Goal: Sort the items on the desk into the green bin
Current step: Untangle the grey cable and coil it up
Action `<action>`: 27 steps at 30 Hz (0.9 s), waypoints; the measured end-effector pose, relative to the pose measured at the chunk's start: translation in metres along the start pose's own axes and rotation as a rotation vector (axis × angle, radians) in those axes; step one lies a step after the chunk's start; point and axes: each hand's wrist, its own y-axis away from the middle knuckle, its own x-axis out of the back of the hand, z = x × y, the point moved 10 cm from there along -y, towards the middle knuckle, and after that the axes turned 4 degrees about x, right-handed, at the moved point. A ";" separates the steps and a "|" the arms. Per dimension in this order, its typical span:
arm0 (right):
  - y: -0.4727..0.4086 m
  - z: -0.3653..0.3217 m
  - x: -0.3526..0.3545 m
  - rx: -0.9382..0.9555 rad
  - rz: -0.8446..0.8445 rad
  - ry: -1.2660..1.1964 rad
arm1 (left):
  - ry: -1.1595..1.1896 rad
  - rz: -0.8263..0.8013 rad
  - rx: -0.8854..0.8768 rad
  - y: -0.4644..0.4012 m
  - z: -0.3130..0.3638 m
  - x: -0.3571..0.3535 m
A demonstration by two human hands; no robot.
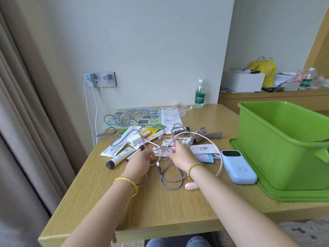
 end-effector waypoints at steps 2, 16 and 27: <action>-0.001 0.001 -0.010 -0.018 -0.040 0.015 | -0.013 0.003 -0.024 0.002 0.001 0.003; 0.012 -0.025 0.004 -0.070 -0.153 -0.812 | 0.395 -0.165 0.058 0.003 0.006 -0.006; 0.020 -0.011 0.005 -0.093 -0.160 -0.659 | 1.081 0.017 0.224 -0.005 0.002 0.017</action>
